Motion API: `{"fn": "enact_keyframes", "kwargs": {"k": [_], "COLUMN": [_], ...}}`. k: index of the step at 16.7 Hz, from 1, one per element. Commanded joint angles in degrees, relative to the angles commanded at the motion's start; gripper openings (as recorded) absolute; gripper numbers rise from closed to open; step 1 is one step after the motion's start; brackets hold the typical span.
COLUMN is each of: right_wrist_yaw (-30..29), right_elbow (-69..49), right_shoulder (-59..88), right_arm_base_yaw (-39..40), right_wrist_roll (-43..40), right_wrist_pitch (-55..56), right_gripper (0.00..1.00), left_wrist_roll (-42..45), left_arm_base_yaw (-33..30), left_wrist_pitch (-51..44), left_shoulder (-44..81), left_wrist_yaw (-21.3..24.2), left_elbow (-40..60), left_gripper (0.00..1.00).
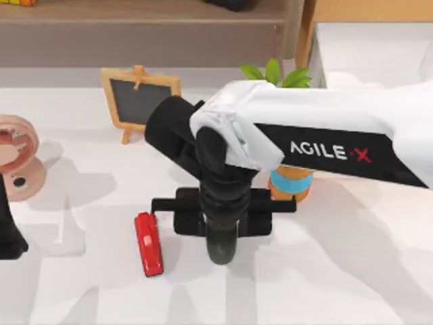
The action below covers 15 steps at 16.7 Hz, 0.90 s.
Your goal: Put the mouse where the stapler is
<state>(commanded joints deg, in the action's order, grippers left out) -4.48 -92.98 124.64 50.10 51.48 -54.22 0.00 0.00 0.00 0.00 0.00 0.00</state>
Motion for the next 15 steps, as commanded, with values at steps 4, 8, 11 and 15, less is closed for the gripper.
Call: {"fn": "enact_keyframes", "kwargs": {"k": [4,8,11,15], "right_wrist_yaw": [0.00,0.00,0.00,0.00], "right_elbow": [0.00,0.00,0.00,0.00], "right_shoulder": [0.00,0.00,0.00,0.00], "right_arm_base_yaw": [0.00,0.00,0.00,0.00], "right_wrist_roll": [0.00,0.00,0.00,0.00], "right_wrist_pitch": [0.00,0.00,0.00,0.00], "right_gripper": [0.38,0.68,0.90,1.00], "left_wrist_roll": [0.00,0.00,0.00,0.00], "left_arm_base_yaw": [0.00,0.00,0.00,0.00], "left_wrist_pitch": [0.00,0.00,0.00,0.00], "left_shoulder": [0.00,0.00,0.00,0.00], "left_wrist_yaw": [0.00,0.00,0.00,0.00], "left_elbow": [0.00,0.00,0.00,0.00], "left_gripper": [1.00,1.00,1.00,1.00]}}
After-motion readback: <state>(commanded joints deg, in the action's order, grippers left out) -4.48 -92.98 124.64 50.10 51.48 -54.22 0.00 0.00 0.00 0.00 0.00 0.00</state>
